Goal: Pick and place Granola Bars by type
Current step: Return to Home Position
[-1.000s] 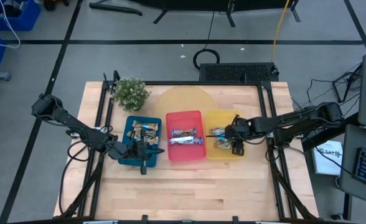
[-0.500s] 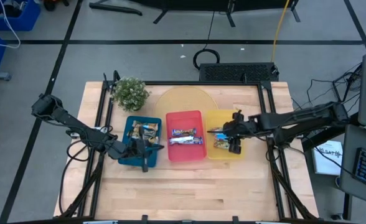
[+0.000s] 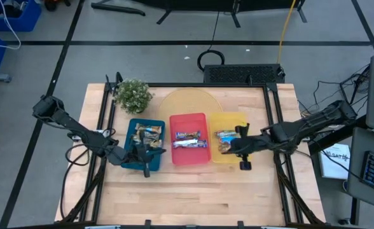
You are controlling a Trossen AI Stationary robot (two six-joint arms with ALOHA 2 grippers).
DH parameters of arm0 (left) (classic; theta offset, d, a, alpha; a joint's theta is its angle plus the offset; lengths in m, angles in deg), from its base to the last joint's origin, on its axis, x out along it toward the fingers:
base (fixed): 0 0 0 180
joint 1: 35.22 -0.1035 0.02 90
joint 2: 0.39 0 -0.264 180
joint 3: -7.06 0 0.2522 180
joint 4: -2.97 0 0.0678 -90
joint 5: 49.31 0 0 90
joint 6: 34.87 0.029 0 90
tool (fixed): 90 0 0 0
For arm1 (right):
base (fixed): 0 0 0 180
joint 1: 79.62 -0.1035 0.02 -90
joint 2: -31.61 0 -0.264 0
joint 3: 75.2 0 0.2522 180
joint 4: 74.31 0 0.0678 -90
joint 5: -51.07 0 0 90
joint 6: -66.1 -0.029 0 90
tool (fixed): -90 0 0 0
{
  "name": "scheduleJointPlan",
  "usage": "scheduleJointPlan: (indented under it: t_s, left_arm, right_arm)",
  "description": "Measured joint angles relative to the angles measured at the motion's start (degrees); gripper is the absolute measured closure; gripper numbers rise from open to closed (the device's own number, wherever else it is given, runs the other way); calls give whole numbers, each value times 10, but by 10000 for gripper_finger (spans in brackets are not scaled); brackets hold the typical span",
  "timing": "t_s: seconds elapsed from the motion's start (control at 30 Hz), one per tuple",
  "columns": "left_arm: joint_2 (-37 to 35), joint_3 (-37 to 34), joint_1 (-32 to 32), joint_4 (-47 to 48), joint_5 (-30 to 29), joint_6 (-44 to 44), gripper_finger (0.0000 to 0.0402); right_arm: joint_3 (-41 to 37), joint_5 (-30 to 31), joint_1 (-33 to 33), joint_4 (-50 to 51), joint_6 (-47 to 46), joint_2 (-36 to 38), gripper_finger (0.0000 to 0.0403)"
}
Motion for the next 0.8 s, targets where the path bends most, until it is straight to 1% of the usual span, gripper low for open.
scheduleJointPlan:
  t_s: [0.07,0.2,0.27,0.33,0.4,0.57,0.63,0.7,0.8]
  left_arm:
    - [-18,0,26,9,-44,9,382]
    - [-55,0,90,30,-135,25,382]
    - [-66,0,118,27,-159,38,382]
    - [-68,0,136,22,-157,66,382]
    - [-68,0,143,14,-147,95,382]
    - [-68,0,135,17,-100,138,382]
    - [-69,0,128,21,-79,154,382]
    - [-68,0,120,23,-68,174,382]
    - [-69,0,105,26,-67,186,382]
  right_arm:
    - [0,24,-18,11,-10,30,392]
    - [-1,105,-67,12,-12,94,400]
    - [-1,142,-85,8,-12,115,401]
    - [-1,159,-94,3,-7,124,400]
    - [-1,162,-94,5,5,124,401]
    - [-1,163,-92,12,12,119,402]
    - [-2,163,-78,13,6,114,402]
    - [-5,144,-48,15,-2,104,402]
    - [-10,87,7,34,-12,71,402]
